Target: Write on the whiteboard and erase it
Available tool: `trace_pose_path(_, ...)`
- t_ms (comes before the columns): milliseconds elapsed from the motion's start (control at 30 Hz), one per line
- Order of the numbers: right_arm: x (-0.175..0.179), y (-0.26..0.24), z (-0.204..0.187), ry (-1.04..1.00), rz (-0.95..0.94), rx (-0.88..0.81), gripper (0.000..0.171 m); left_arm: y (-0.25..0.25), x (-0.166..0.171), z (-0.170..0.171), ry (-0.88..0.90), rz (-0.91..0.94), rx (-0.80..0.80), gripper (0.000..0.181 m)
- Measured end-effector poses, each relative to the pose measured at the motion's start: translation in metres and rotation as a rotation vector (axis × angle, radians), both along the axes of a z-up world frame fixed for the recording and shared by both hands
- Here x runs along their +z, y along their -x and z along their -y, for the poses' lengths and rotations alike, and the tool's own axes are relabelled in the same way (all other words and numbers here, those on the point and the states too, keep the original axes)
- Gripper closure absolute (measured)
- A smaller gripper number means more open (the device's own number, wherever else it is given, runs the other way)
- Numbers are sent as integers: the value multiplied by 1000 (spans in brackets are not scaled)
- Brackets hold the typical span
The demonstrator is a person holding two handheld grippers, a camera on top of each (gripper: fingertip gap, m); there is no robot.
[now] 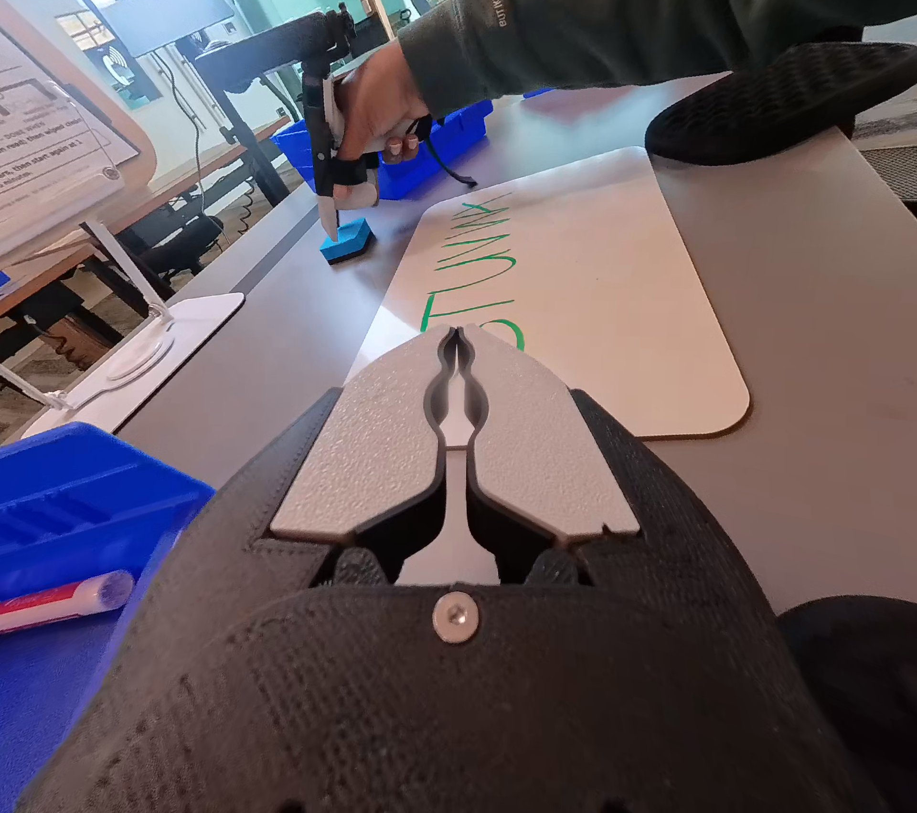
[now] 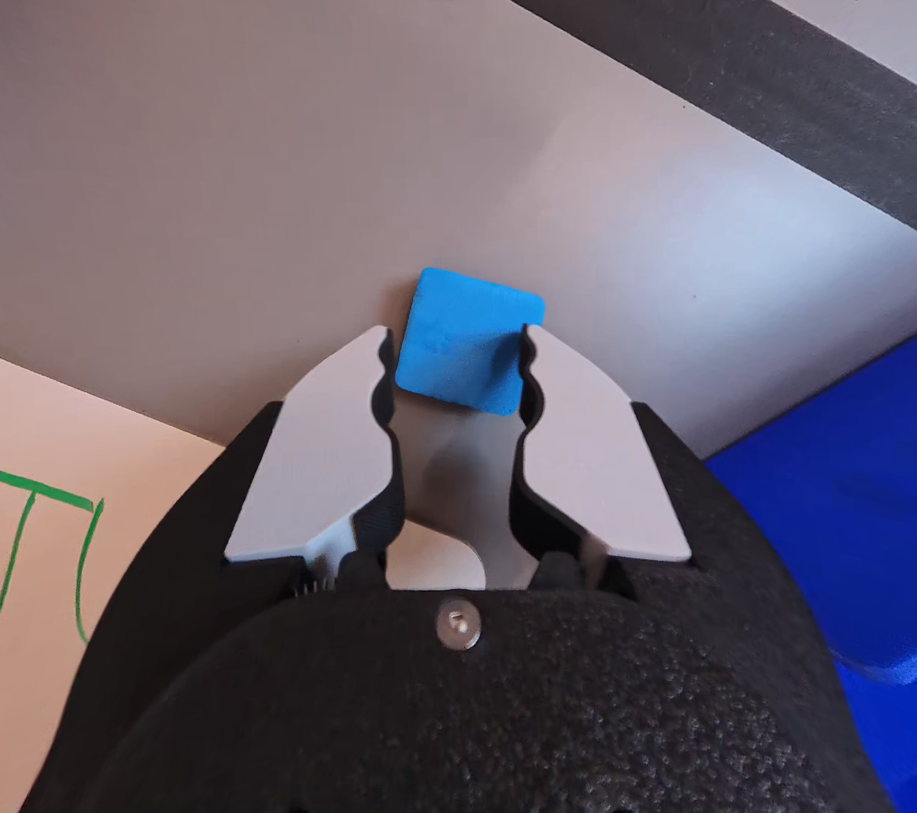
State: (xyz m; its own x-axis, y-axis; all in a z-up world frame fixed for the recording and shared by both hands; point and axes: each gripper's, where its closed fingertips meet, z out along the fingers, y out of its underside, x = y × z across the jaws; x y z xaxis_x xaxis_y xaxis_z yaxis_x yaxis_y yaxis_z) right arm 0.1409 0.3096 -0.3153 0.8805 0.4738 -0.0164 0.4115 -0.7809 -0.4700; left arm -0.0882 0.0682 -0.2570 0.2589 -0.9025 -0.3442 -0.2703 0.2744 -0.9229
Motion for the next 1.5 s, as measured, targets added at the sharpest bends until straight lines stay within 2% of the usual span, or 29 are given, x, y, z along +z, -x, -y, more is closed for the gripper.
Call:
trace_pose_path(100, 3, 0, -4, -33, -3, 13, 157, 1, -1, 0, 4, -5, -5, 181)
trace_pose_path(133, 3, -1, -3, -27, 4, 17, 157, 1, -1, 0, 6, -4, -5, 181)
trace_pose_path(200, 1, -4, 1, -2, 34, 24, 131, 1, -1, 0, 8, -3, -3, 181)
trace_pose_path(267, 1, -3, 3, -4, 35, 28, 114, 1, -3, 0, 10, -7, -3, 181)
trace_pose_path(400, 0, -4, 1, -18, 37, 5, 98, 0, -4, -1, 14, -12, -4, 181)
trace_pose_path(467, -9, -5, 1, 8, 48, -3, 101, 0, -4, -1, 14, -14, -3, 181)
trace_pose_path(500, -13, -6, 0, 11, 55, -1, 114, 0, -4, -1, 13, -14, -2, 181)
trace_pose_path(567, -7, -3, -3, -30, 32, 14, 116, 1, -4, -2, 14, -13, 1, 181)
trace_pose_path(667, 39, 13, 1, -137, -112, 94, 117, 2, -5, -4, 19, -15, 7, 181)
trace_pose_path(733, 67, 24, 20, -170, -152, 214, 117, 2, -7, -5, 33, -17, 6, 181)
trace_pose_path(833, 79, 22, 63, -155, -54, 359, 117, 2, -10, -6, 44, -32, 1, 181)
trace_pose_path(1000, 40, 0, 142, -18, 95, 489, 117, -3, -30, 1, 64, -153, -51, 181)
trace_pose_path(1100, 11, -18, 168, 26, 138, 495, 117, -6, -35, 5, 80, -183, -68, 181)
trace_pose_path(1233, -9, -38, 165, 50, 124, 429, 117, -11, -41, 8, 105, -223, -81, 181)
trace_pose_path(1367, -10, -42, 142, 38, 91, 381, 117, -15, -56, 12, 109, -329, -90, 181)
trace_pose_path(1500, -10, -24, 146, 51, 112, 444, 117, -16, -67, 16, 48, -411, -105, 181)
